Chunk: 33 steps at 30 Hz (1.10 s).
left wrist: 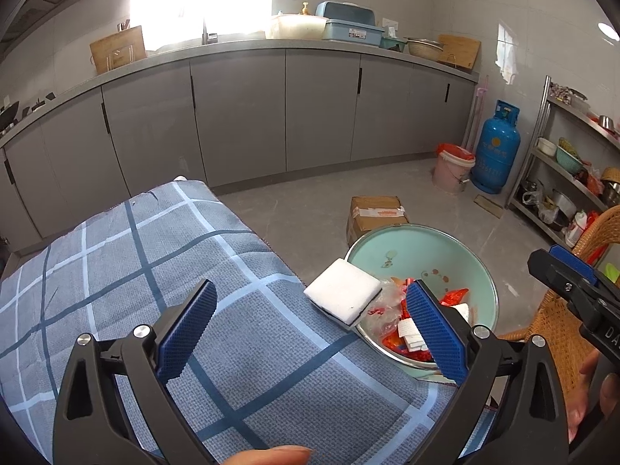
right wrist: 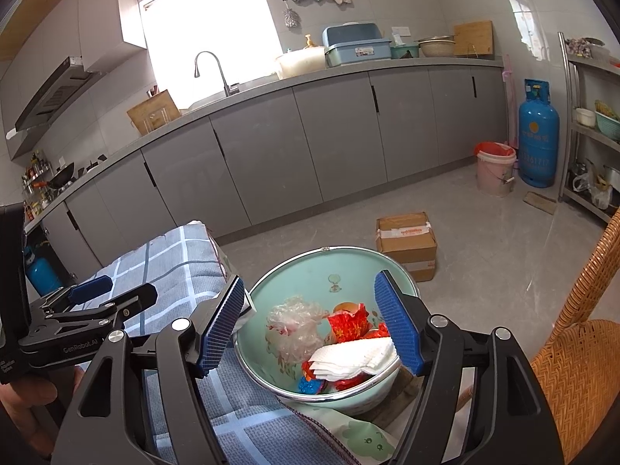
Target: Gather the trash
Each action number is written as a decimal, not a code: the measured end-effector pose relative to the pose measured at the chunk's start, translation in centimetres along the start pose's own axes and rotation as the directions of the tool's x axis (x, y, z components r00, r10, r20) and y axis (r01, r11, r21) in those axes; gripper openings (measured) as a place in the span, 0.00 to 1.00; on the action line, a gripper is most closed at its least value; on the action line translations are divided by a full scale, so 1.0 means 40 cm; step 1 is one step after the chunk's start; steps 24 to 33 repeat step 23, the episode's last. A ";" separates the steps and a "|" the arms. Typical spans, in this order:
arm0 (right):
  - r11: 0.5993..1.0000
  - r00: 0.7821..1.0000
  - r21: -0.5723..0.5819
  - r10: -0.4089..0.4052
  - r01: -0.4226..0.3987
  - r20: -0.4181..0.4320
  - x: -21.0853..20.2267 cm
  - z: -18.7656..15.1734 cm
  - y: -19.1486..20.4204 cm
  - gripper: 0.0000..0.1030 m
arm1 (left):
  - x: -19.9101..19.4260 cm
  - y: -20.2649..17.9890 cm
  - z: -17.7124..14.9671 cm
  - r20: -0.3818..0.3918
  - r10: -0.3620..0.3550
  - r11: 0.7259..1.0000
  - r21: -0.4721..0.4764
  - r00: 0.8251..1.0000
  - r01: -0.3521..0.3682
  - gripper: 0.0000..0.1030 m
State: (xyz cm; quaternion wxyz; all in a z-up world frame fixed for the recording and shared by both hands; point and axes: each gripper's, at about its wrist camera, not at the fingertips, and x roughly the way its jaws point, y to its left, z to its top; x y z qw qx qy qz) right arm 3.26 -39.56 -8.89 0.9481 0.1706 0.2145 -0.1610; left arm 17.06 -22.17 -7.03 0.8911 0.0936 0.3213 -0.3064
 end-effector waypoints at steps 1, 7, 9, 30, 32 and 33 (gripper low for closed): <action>1.000 1.000 -0.001 0.000 0.000 0.000 0.000 0.000 0.000 0.68 | 0.002 0.000 -0.001 -0.005 0.003 1.000 0.001 1.000 -0.003 0.94; 1.000 1.000 -0.001 0.002 -0.002 -0.002 0.000 0.000 0.003 0.69 | 0.015 -0.001 -0.011 -0.024 0.023 1.000 0.015 0.999 -0.022 0.94; 1.000 1.000 -0.001 0.002 -0.002 -0.003 0.001 -0.001 0.006 0.69 | 0.018 -0.001 -0.015 -0.029 0.024 1.000 0.017 0.999 -0.024 0.94; 1.000 1.000 0.016 -0.005 0.005 -0.003 0.003 -0.022 -0.017 0.70 | 0.013 0.024 -0.038 -0.033 0.024 1.000 0.009 0.999 -0.024 0.94; 1.000 1.000 0.016 -0.005 0.005 -0.003 0.003 -0.022 -0.017 0.70 | 0.013 0.024 -0.038 -0.033 0.024 1.000 0.009 0.999 -0.024 0.94; 1.000 1.000 0.016 -0.005 0.005 -0.003 0.003 -0.022 -0.017 0.70 | 0.013 0.024 -0.038 -0.033 0.024 1.000 0.009 0.999 -0.024 0.94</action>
